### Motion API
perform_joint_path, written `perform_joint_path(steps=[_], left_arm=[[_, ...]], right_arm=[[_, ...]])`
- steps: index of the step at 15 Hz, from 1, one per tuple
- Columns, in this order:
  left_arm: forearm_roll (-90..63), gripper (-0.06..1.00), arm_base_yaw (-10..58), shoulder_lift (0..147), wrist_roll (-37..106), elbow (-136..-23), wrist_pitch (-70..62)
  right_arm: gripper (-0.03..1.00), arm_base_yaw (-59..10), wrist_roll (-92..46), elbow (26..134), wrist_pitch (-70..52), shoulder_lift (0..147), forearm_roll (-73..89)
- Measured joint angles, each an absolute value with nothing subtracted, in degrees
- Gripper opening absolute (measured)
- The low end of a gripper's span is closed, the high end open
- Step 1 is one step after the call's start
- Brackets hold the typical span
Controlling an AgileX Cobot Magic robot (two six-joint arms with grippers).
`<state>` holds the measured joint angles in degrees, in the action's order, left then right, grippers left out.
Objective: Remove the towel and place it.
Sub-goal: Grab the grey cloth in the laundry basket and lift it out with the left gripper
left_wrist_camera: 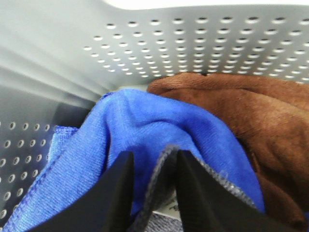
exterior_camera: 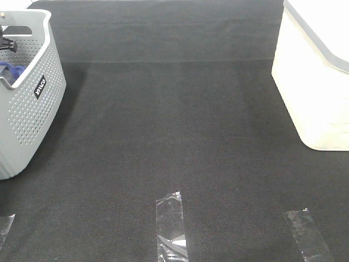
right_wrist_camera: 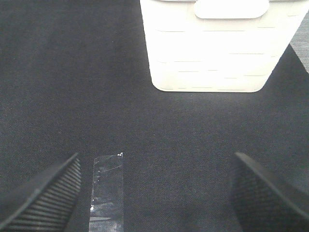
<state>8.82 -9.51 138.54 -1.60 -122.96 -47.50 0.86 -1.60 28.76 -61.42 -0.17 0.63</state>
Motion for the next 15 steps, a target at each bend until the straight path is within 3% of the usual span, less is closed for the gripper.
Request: perform_joint_path(steps=[6,8,9,15], left_arm=[[8.82,0.28,-9.17,138.03,-1.55,-122.96,-46.64],[8.82,0.06,-9.11,138.03,-1.49,-122.96,-46.75],[8.82,0.0,-9.11,138.03,-1.49,-122.96,-46.75],[8.82,0.0,-9.05,135.68,-1.49,-122.96,-48.13]], right_arm=[[0.78,0.86,-1.6,28.76,-61.42,-0.17,0.63],[0.78,0.86,-1.6,28.76,-61.42,-0.17,0.63],[0.78,0.86,-1.6,28.76,-61.42,-0.17,0.63],[0.78,0.86,-1.6,28.76,-61.42,-0.17,0.63]])
